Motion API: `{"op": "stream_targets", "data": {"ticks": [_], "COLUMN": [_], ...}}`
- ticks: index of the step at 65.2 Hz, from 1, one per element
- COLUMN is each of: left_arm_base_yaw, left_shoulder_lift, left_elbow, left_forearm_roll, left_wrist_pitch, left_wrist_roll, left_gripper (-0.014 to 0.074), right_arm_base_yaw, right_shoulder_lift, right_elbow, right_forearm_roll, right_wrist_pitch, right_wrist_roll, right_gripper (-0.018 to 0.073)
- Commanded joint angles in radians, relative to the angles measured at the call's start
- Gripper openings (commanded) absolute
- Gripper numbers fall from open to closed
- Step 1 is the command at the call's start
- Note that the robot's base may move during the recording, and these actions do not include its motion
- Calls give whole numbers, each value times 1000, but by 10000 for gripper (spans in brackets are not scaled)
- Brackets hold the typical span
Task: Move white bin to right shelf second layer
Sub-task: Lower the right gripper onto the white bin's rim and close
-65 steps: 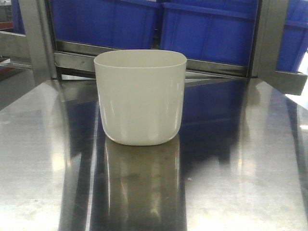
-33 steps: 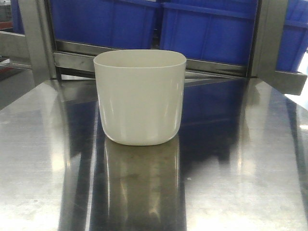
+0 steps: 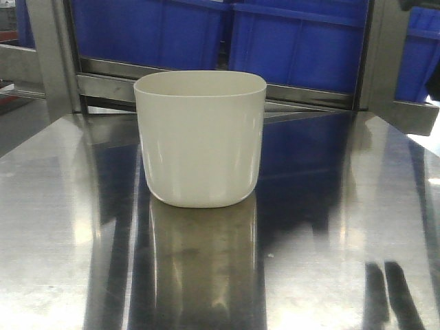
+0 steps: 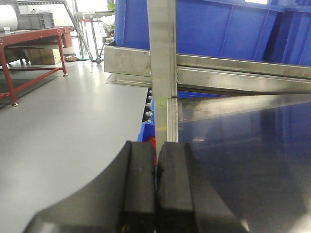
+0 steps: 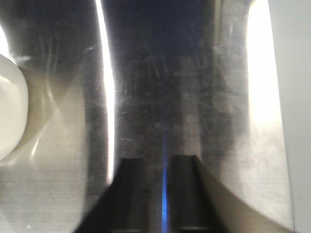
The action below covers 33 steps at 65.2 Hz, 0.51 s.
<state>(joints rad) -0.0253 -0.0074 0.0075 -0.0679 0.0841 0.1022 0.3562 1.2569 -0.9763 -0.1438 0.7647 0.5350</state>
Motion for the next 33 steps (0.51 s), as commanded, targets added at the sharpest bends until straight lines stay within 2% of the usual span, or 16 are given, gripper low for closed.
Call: {"op": "stream_targets", "data": {"ticks": [1, 11, 33], "left_arm_base_yaw": [-4, -4, -4], "left_shoulder_lift": [-13, -13, -13], "left_elbow": [37, 37, 37], "left_forearm_roll": [-6, -6, -6], "left_wrist_pitch": [-84, -84, -84], "left_wrist_roll": [-3, -3, -3], "left_gripper": [85, 85, 85], "right_arm_base_yaw": [34, 90, 188], "right_shoulder_lift": [48, 142, 317], "right_elbow": [-131, -311, -597], "right_forearm_roll": [-52, -58, -57], "right_wrist_pitch": [34, 110, 261], "right_wrist_roll": [8, 8, 18], "right_gripper": [363, 361, 361]}}
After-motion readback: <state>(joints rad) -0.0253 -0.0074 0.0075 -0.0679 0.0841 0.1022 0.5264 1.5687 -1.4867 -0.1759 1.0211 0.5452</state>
